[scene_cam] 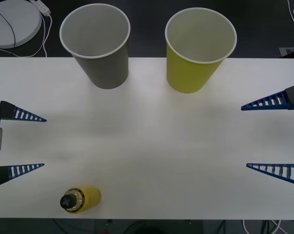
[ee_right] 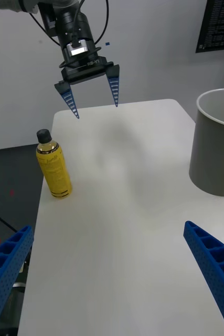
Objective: Put the can into the green bin and the plastic bottle into the gray bin
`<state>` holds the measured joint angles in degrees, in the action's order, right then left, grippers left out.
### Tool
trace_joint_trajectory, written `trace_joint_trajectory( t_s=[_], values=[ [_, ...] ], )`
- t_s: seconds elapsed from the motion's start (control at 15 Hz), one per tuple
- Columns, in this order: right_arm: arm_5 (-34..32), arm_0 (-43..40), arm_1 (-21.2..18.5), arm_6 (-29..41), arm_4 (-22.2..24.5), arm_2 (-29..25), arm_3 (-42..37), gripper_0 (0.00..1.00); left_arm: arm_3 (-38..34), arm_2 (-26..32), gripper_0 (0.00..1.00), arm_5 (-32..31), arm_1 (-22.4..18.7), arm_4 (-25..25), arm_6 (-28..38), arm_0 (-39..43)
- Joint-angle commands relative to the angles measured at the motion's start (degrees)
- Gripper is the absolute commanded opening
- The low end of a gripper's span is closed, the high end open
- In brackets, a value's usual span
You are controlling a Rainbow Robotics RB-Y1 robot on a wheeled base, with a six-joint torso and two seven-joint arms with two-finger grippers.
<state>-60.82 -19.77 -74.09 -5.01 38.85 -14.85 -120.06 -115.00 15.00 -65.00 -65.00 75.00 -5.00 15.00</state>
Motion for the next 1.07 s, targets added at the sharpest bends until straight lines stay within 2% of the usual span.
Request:
trace_joint_trajectory(
  t_s=[0.07, 0.47, 0.6, 1.07],
  values=[
    [0.0, 0.0, 0.0, 0.0, 0.0, 0.0, 0.0, 1.0, 0.0, 0.0, 1.0, 0.0, 0.0, 0.0, 0.0, 0.0],
    [0.0, 0.0, 0.0, 0.0, 0.0, 0.0, 0.0, 1.0, 0.6, -0.2, 1.0, 0.1, 0.7, -2.7, 0.5, -0.7],
    [0.0, 0.0, 0.0, 0.0, 0.0, 0.0, 0.0, 1.0, 2.1, -0.2, 1.0, 0.0, 0.0, -5.5, 1.0, -0.7],
    [0.0, 0.0, 0.0, 0.0, 0.0, 0.0, 0.0, 1.0, 10.1, -0.2, 1.0, -9.6, -0.2, -11.9, -0.5, -1.6]
  ],
)
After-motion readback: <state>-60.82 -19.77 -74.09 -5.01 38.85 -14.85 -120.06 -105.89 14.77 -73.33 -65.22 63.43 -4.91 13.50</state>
